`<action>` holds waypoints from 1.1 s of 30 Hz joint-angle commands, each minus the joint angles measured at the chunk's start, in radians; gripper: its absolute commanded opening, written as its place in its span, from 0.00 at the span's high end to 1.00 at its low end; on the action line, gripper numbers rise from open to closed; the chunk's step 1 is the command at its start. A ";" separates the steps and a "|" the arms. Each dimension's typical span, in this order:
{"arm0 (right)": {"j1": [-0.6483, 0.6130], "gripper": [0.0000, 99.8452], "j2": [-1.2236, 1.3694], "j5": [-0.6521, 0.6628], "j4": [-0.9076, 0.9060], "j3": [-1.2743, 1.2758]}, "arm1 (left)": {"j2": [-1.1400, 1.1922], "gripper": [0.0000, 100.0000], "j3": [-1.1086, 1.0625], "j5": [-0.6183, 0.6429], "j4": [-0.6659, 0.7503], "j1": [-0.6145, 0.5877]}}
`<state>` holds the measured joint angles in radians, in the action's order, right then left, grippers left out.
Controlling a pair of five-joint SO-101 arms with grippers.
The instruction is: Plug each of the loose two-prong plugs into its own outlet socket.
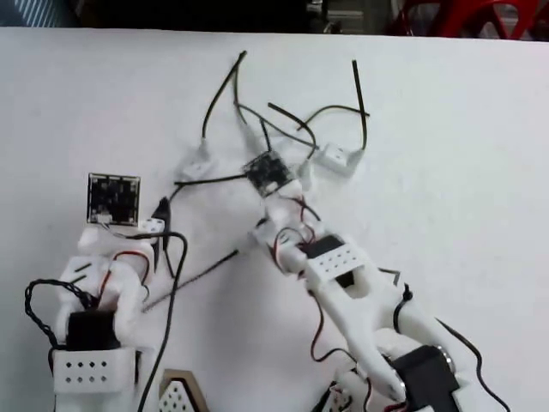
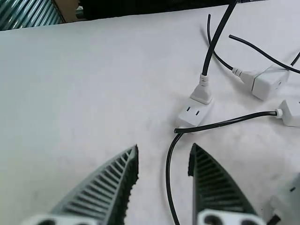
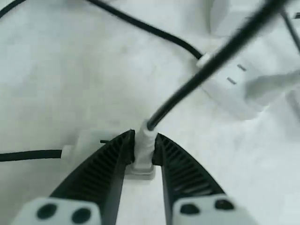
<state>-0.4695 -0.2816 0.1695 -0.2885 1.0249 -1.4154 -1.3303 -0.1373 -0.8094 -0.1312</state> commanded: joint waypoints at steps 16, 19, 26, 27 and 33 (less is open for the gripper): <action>0.147 0.73 -0.045 -0.250 0.173 -0.034 | -0.015 0.82 0.048 0.006 0.003 -0.007; 0.148 0.85 -0.136 -0.256 0.059 -0.032 | -0.015 0.82 0.048 0.006 0.003 -0.007; 0.147 0.94 -0.429 -0.249 -0.015 0.112 | -0.015 0.82 0.048 0.009 0.002 0.041; 0.147 0.94 -0.469 -0.249 -0.015 0.140 | -0.015 0.82 0.048 0.009 0.000 0.054; 0.143 0.97 -0.685 -0.247 -0.015 0.273 | -0.015 0.82 0.046 0.008 -0.005 0.113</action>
<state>-0.3314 -0.8661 -0.0760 -0.2977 1.2735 -1.4154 -1.3303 -0.1373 -0.8094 -0.0621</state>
